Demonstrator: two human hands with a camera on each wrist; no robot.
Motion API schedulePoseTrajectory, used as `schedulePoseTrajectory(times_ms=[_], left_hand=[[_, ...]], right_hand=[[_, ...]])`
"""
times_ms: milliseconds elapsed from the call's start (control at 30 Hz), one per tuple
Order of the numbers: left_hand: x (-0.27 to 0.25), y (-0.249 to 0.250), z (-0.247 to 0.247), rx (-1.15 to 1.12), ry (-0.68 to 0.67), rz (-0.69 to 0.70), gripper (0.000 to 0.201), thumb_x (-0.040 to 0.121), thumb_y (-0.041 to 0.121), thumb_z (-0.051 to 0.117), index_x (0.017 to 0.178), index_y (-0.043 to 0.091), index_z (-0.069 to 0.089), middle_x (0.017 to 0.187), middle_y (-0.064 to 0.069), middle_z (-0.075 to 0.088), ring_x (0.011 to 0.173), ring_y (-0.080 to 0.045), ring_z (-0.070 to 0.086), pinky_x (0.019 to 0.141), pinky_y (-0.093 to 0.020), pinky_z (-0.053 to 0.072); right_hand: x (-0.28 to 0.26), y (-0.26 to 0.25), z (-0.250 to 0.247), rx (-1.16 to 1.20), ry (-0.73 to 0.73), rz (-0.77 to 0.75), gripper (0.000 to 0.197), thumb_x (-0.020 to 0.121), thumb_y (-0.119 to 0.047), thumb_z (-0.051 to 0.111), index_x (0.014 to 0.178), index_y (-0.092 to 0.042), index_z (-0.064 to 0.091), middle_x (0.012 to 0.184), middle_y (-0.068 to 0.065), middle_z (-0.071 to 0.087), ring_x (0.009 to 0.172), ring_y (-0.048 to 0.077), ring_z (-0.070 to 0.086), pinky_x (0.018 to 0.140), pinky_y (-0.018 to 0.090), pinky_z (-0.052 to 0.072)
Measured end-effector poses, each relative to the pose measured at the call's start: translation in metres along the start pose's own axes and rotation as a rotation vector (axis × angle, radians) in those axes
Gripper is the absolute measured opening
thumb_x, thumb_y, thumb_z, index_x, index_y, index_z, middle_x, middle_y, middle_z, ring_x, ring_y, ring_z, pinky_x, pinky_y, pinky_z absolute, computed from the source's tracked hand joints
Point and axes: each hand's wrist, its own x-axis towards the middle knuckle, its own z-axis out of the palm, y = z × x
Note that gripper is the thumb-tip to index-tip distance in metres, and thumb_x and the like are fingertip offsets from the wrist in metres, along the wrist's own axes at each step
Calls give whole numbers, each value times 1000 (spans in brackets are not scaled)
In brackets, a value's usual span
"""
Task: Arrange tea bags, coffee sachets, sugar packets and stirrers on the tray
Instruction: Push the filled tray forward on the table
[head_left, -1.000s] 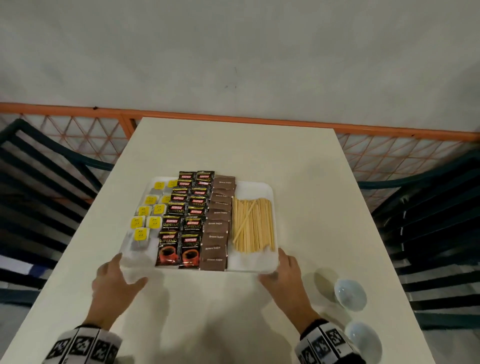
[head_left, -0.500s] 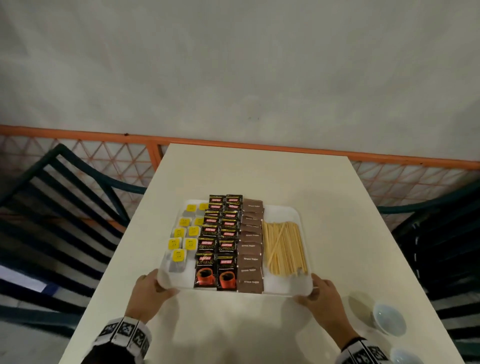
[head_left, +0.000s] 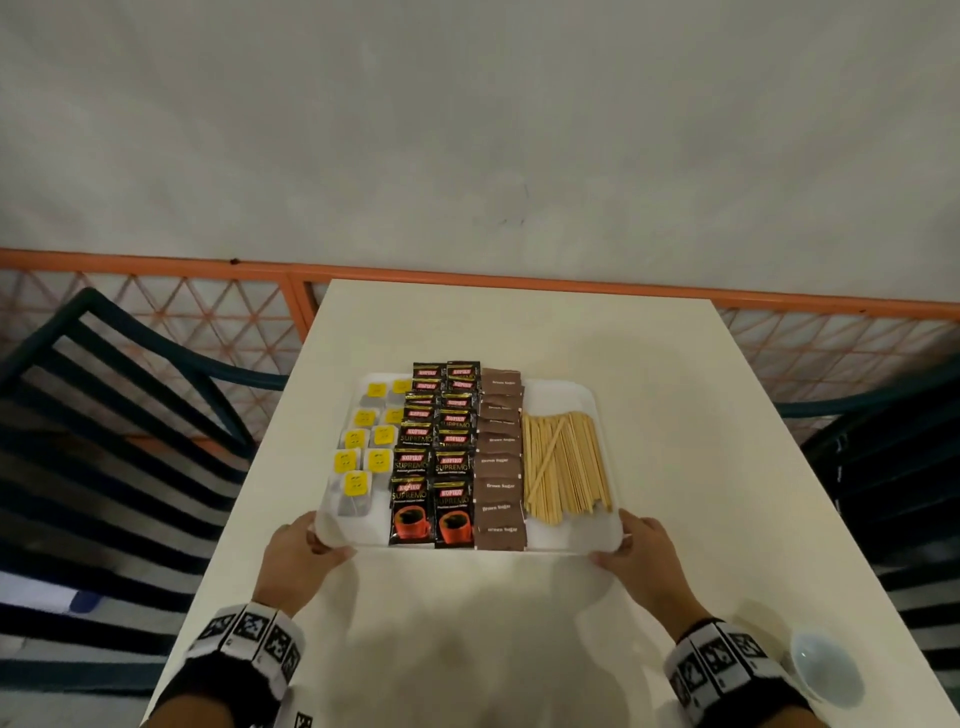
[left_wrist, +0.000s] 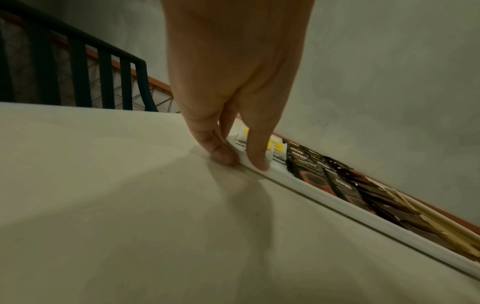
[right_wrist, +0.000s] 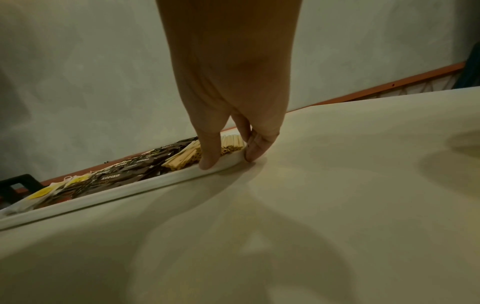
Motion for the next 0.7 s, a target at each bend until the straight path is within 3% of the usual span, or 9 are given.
schedulePoseTrajectory(times_ms=[233, 433, 600, 700], left_hand=[[42, 20, 0, 31, 7, 7, 26, 73, 10, 75, 97, 6, 65, 82, -10, 66, 78, -28, 59, 68, -31, 40], [72, 30, -3, 105, -2, 0, 22, 81, 15, 67, 101, 8, 62, 94, -14, 67, 87, -31, 58, 73, -33, 41], [87, 35, -9, 124, 15, -16, 23, 82, 16, 66, 103, 6, 62, 96, -15, 67, 84, -29, 56, 72, -33, 39], [91, 38, -11, 131, 8, -33, 25, 83, 15, 66, 105, 5, 61, 98, -17, 66, 86, -30, 57, 73, -34, 40]], right_hand=[[40, -17, -4, 13, -15, 30, 51, 73, -15, 74, 120, -10, 56, 105, 10, 50, 90, 18, 46, 80, 24, 39], [68, -33, -4, -8, -29, 35, 51, 74, -15, 73, 121, -8, 53, 105, 7, 44, 91, 18, 46, 80, 22, 40], [86, -48, 0, -41, -45, 6, 49, 76, -16, 71, 121, -9, 52, 104, 6, 43, 89, 16, 45, 72, 16, 38], [92, -54, 1, -56, -57, 19, 48, 77, -16, 71, 120, -7, 51, 107, 8, 43, 89, 15, 45, 58, 9, 35]])
